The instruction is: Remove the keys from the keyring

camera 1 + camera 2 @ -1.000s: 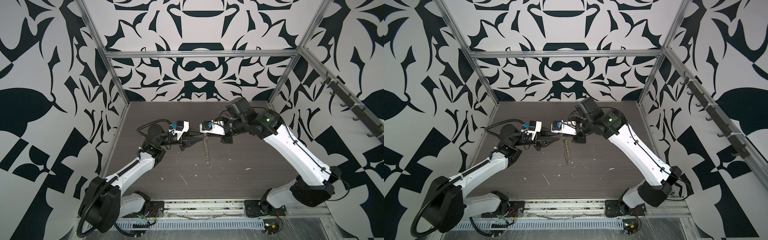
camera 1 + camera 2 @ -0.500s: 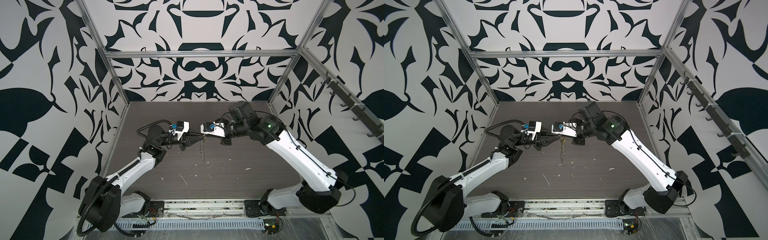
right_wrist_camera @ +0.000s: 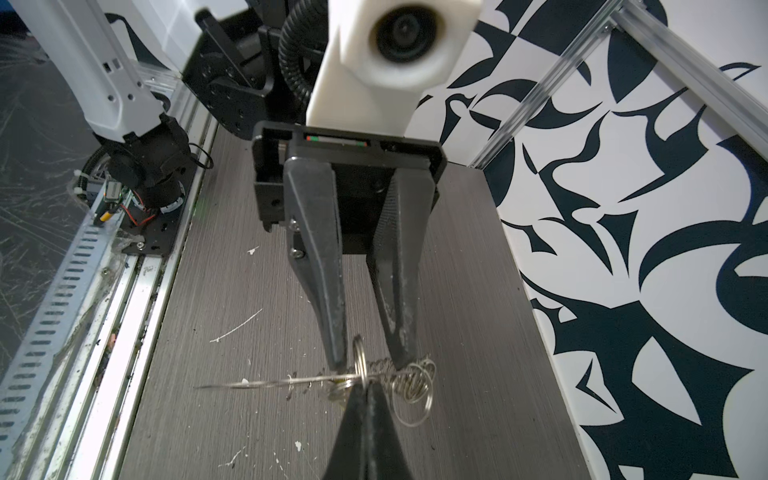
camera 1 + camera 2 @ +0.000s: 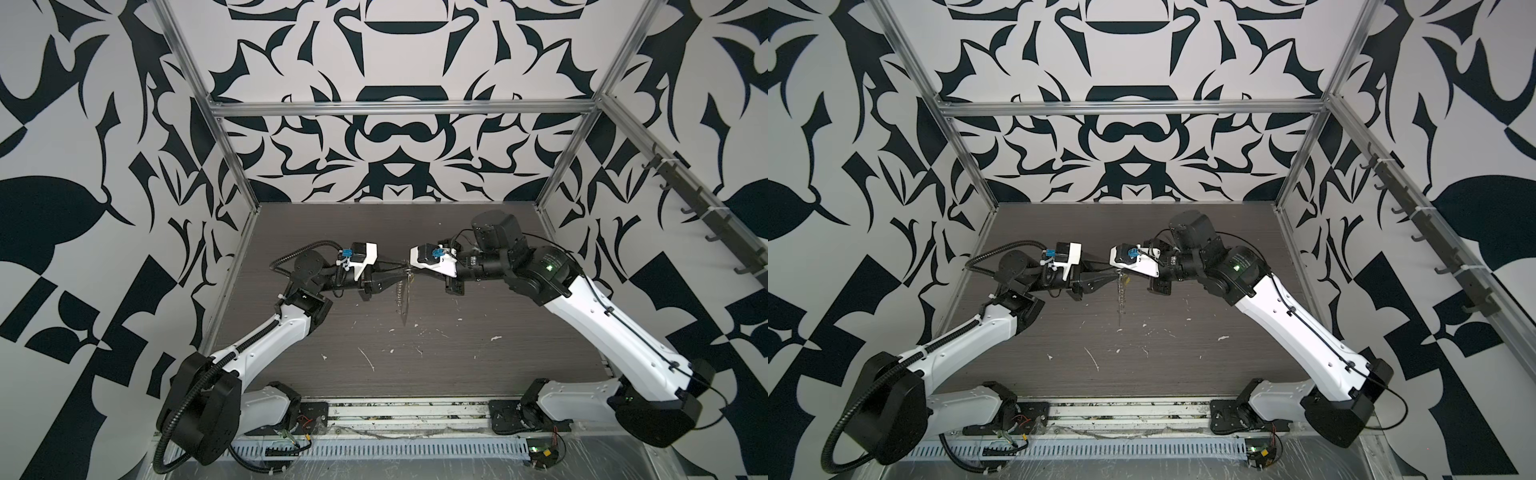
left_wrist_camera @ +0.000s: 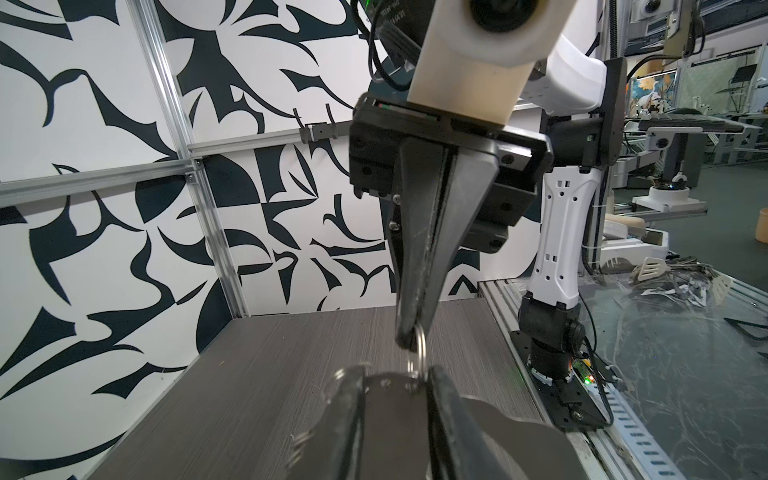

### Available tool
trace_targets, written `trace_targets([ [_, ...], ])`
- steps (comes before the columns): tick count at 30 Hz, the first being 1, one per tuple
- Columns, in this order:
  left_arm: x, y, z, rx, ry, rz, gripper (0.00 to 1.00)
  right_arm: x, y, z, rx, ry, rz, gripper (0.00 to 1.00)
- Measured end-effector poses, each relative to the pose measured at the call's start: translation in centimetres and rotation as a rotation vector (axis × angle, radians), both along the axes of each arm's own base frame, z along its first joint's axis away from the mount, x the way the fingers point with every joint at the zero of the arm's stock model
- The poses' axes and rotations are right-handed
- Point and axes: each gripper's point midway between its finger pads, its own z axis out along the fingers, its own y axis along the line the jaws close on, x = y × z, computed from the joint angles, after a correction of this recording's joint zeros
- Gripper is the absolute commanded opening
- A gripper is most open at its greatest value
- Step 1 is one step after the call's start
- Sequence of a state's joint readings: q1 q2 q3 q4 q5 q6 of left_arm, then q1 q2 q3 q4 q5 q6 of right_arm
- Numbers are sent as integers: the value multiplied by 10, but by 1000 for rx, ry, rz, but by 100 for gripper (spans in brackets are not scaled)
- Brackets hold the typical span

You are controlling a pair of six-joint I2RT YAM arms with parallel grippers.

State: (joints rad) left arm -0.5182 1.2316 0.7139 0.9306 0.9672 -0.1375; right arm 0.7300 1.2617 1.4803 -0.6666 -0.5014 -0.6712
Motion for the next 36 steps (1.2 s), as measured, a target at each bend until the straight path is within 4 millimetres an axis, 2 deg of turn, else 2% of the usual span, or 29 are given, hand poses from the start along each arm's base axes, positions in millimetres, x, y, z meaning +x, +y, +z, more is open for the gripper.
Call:
trace_targets([
  [8, -1, 1, 2, -5, -6, 3, 28, 1, 2, 12, 71, 5, 5, 0],
  [16, -3, 3, 12, -42, -25, 3, 24, 2, 6, 14, 100, 13, 14, 0],
  [25, -4, 4, 18, -64, -28, 6, 13, 3, 6, 10, 100, 24, 13, 0],
  [29, -4, 5, 18, -66, -32, 5, 0, 3, 7, 10, 105, 32, 13, 0],
  [36, -6, 5, 18, -65, -44, 0, 0, 2, 6, 10, 112, 43, 13, 0],
])
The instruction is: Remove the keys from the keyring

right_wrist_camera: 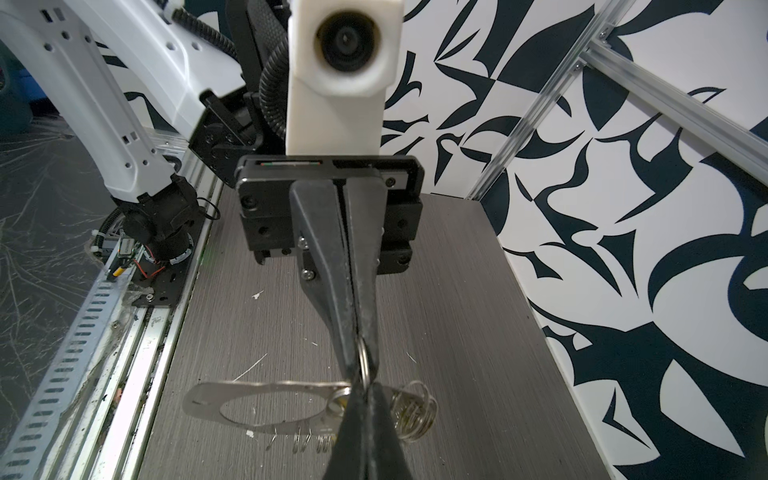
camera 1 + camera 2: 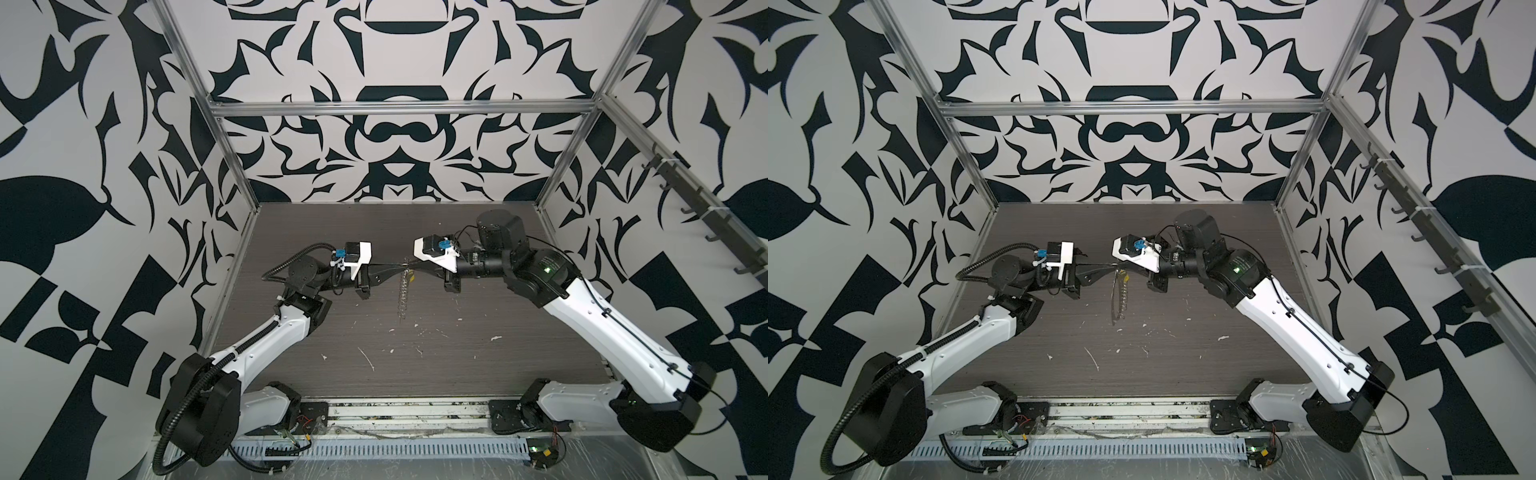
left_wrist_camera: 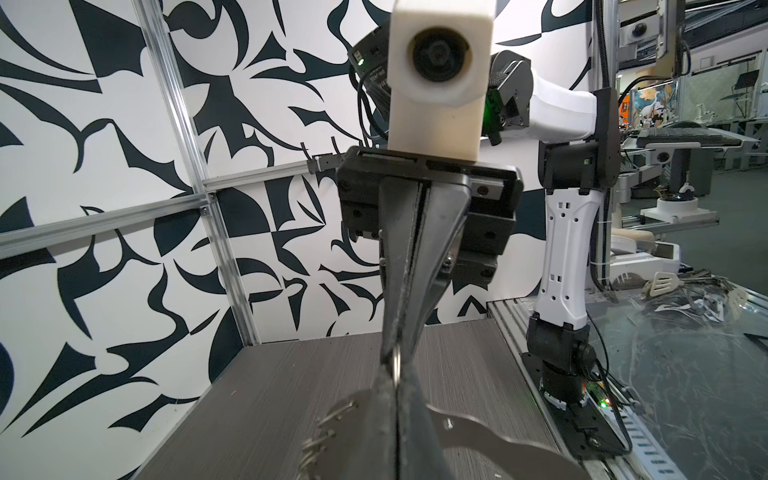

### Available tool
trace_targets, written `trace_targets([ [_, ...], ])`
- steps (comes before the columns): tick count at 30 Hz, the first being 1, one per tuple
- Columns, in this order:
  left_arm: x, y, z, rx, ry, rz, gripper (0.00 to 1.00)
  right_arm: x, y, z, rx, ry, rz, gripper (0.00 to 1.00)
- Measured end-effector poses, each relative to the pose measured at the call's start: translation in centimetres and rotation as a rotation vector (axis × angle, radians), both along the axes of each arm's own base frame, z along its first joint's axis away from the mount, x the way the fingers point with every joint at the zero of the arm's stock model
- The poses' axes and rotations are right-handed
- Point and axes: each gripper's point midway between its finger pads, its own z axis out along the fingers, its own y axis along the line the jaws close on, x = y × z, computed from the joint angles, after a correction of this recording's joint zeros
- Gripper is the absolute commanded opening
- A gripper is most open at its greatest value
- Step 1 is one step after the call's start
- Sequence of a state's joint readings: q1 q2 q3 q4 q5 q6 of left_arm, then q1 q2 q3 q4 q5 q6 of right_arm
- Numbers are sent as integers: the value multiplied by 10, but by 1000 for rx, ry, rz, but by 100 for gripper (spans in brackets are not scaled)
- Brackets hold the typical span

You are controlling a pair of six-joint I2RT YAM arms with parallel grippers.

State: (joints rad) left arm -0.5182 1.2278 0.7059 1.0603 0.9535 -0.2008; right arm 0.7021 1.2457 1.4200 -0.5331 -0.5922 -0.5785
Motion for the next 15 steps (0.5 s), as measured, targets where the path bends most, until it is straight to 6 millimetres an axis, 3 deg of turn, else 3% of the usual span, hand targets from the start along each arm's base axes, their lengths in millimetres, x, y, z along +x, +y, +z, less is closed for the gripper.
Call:
trace_targets([
  [2, 0, 0, 0, 2, -4, 0, 4, -1, -1, 0, 5, 2, 1, 0],
  [6, 1, 0, -1, 5, -4, 2, 21, -3, -3, -2, 25, 8, -2, 0],
  [15, 3, 0, -2, 2, 7, 15, 21, -2, -6, 7, 55, -4, -4, 0],
])
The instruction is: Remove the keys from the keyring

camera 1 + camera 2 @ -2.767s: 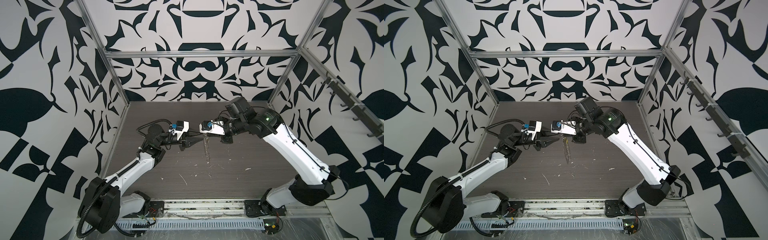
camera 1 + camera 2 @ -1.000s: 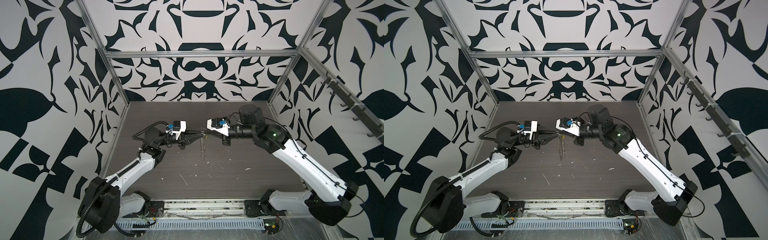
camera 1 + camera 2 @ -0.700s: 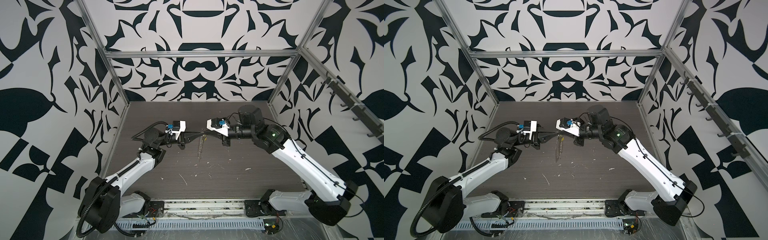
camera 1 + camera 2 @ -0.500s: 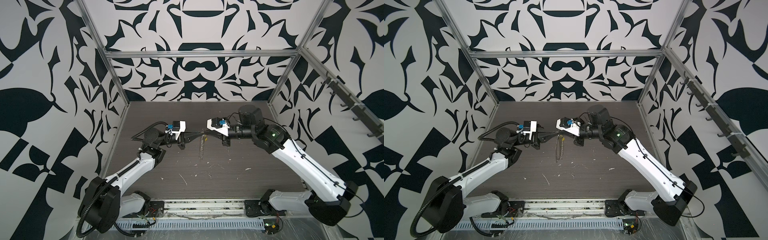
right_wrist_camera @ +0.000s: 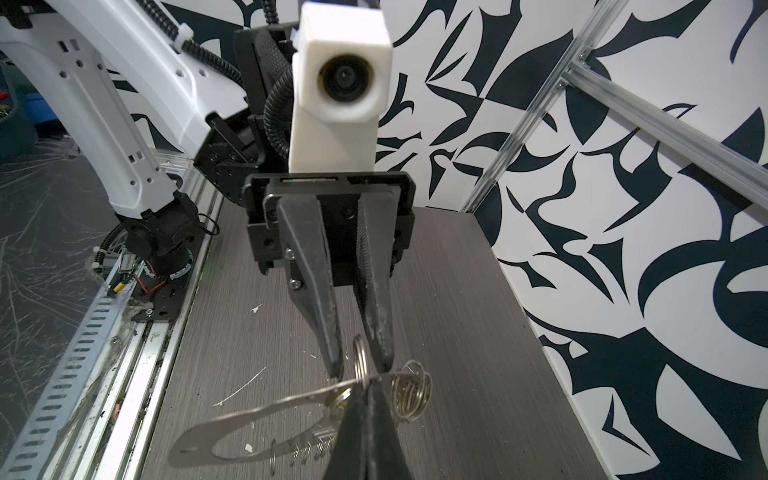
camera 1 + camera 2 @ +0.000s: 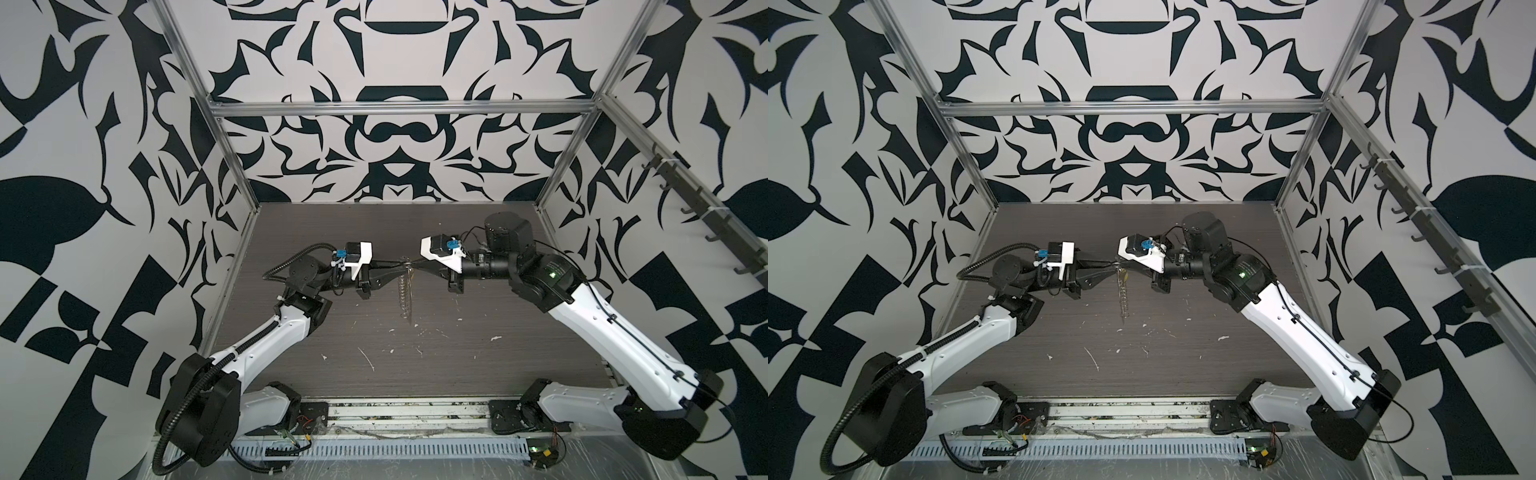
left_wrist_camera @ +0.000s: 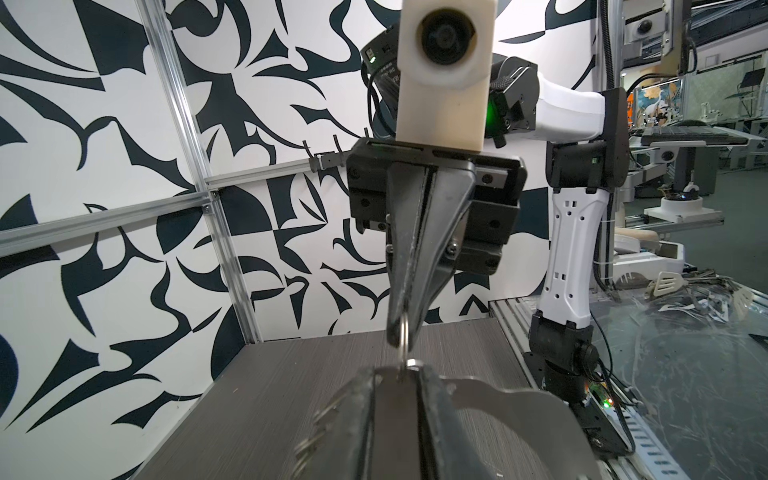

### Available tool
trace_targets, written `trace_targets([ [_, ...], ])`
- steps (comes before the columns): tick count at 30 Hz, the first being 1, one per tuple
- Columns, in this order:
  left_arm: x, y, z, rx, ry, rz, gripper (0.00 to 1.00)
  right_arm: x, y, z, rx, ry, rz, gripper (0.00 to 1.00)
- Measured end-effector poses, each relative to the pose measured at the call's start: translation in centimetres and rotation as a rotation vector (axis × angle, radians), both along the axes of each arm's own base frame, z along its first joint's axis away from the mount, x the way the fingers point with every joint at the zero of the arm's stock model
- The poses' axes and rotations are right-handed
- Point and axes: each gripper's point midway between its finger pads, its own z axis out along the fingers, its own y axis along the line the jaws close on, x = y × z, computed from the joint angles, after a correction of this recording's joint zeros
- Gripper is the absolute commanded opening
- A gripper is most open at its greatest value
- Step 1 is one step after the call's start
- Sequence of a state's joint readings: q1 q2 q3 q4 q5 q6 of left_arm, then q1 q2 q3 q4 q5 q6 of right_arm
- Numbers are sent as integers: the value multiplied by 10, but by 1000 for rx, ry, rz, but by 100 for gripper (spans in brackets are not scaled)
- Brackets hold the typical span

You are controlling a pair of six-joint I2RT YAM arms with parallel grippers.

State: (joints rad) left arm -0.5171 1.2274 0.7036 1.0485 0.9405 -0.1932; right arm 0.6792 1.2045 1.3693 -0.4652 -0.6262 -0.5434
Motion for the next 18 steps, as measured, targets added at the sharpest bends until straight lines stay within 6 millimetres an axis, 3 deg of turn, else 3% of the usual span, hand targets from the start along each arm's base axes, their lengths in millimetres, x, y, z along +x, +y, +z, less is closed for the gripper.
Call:
trace_targets([
  [18, 0, 0, -4, 3, 11, 4, 17, 0, 1, 0, 2, 7, 6, 0],
])
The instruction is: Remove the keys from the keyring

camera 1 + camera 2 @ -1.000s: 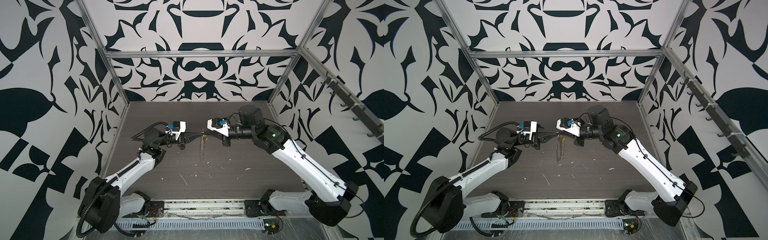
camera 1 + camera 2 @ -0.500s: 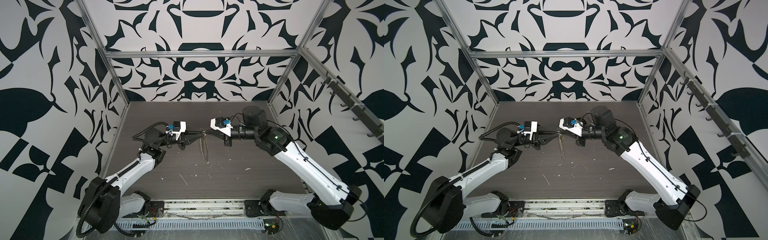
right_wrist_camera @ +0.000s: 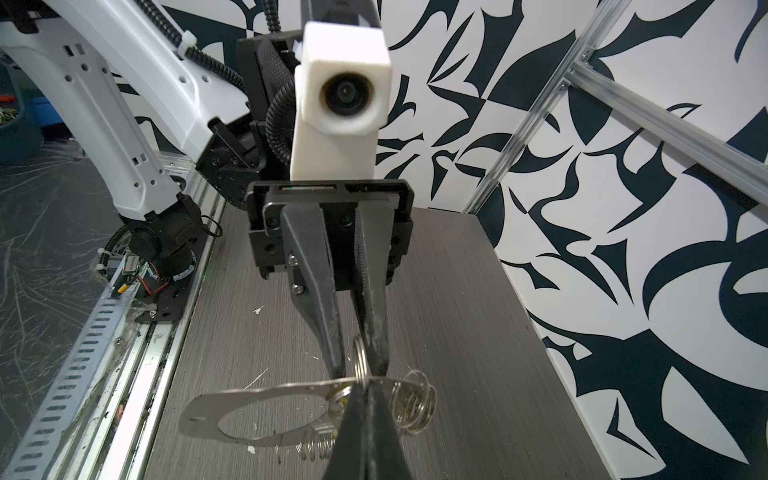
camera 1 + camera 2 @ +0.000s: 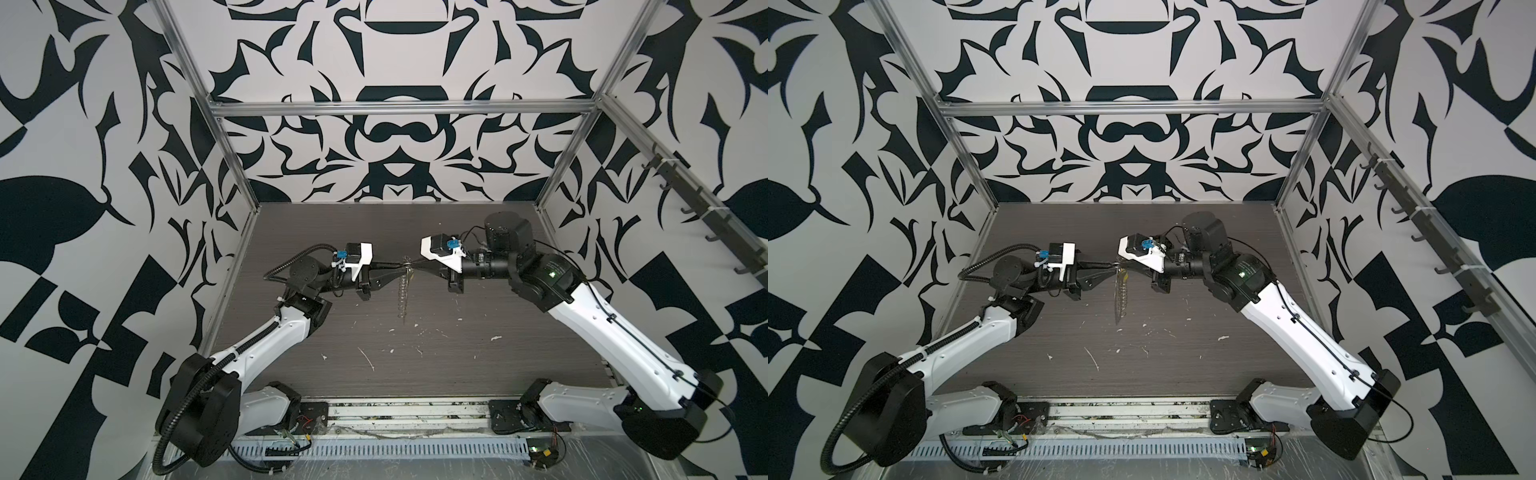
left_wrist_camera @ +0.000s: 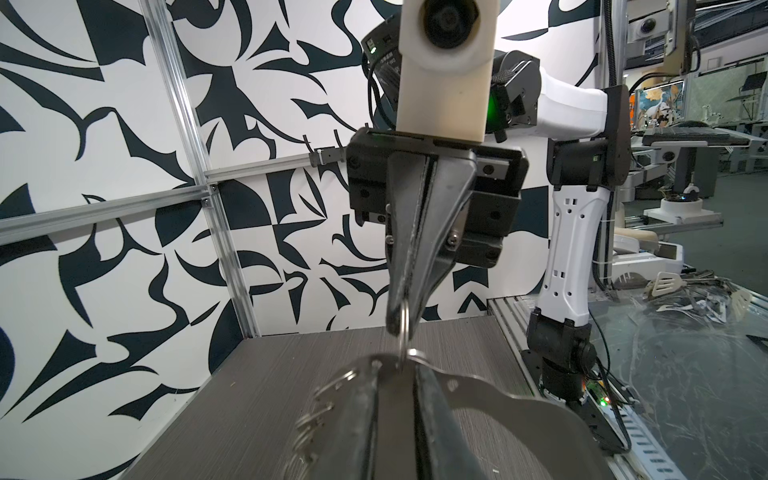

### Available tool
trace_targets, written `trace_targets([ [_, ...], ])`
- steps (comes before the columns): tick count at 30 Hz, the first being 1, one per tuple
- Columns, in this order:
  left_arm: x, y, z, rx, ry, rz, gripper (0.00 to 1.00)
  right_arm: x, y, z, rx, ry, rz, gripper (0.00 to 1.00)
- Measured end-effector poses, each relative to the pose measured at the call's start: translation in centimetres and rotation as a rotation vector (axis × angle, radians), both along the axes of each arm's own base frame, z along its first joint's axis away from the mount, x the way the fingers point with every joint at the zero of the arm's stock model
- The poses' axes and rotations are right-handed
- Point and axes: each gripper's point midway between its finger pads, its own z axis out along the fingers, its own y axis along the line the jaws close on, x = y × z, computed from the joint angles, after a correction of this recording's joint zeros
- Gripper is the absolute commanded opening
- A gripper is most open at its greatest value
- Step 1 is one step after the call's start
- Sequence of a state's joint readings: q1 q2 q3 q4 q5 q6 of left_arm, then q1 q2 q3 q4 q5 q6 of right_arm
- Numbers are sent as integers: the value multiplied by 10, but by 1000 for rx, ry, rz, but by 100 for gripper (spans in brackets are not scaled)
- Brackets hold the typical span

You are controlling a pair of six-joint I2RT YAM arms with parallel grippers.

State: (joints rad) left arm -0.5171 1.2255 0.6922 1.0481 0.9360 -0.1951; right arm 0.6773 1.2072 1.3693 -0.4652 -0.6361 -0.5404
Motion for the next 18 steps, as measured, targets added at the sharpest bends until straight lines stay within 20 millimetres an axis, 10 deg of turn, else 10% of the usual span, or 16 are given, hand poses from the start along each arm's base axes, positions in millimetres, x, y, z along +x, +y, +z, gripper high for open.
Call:
trace_targets([
  [18, -1, 1, 3, -8, 1, -4, 0, 2, 2, -4, -6, 9, 3, 0],
])
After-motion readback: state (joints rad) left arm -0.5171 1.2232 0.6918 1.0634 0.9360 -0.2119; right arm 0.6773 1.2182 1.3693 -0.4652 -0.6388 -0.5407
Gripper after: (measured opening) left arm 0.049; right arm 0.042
